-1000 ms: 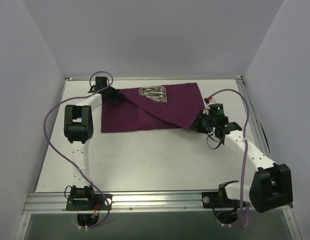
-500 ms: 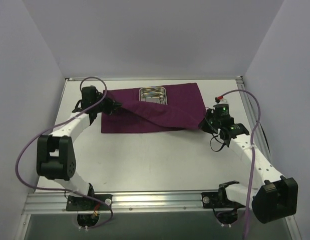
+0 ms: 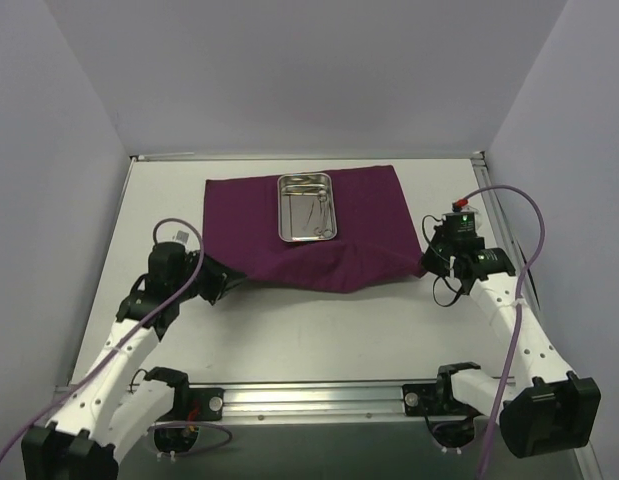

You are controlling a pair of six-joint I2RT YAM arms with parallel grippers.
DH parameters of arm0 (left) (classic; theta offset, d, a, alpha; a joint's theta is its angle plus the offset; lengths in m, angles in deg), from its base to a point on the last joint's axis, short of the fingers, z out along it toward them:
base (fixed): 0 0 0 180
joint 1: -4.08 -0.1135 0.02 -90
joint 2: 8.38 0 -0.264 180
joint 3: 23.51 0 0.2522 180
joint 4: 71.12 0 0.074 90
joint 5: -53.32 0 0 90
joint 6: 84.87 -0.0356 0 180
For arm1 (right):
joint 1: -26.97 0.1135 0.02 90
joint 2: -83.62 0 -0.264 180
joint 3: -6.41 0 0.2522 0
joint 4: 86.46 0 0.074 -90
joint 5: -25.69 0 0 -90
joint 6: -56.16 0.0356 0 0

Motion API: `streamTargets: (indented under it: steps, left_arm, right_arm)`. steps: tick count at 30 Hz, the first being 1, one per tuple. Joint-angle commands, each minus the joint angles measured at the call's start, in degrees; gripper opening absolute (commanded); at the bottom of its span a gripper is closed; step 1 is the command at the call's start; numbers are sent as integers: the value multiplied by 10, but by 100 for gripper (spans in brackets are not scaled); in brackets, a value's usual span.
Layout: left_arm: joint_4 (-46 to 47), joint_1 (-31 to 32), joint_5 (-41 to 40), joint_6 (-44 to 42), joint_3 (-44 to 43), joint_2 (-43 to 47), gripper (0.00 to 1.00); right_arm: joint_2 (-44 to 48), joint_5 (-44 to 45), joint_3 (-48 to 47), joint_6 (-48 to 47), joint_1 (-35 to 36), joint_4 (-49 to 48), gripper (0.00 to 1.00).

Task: Open and lay out the surgical kit
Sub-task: Open the surgical kit at the center of the board.

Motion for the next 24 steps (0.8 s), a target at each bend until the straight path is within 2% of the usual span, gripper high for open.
streamTargets:
  steps: [1, 5, 13, 17, 18, 19, 20, 21, 22, 23, 24]
  left_arm:
    - [-71, 9, -32, 26, 16, 90, 19]
    - [-139, 17, -40, 32, 23, 151, 20]
    - [-196, 28, -17, 19, 22, 209, 18]
    - [-211, 28, -26, -4, -4, 224, 29]
    - [-207, 28, -25, -7, -6, 222, 31]
    - [-192, 28, -26, -11, -9, 212, 36]
    - [-186, 29, -29, -25, -10, 205, 39]
    - [-183, 29, -34, -29, -11, 196, 48]
    - [-170, 28, -41, -33, -11, 172, 50]
    - [-155, 28, -43, -41, -9, 157, 51]
    - [-143, 29, -46, -41, -8, 143, 52]
  right_arm:
    - [28, 15, -8, 1, -5, 56, 0]
    - [44, 15, -18, 16, -8, 90, 0]
    - [88, 15, -48, 16, -8, 174, 0]
    - [128, 15, -40, 15, -8, 230, 0]
    - [137, -2, -38, 15, -8, 244, 4]
    - [147, -4, -40, 11, -8, 248, 26]
    - [149, -5, -43, 9, -8, 252, 37]
    - [146, -4, -44, 3, -8, 246, 50]
    - [130, -2, -51, -3, -7, 240, 69]
    - [116, -5, -53, -9, -4, 233, 72]
    - [102, -51, -59, -21, -3, 199, 73]
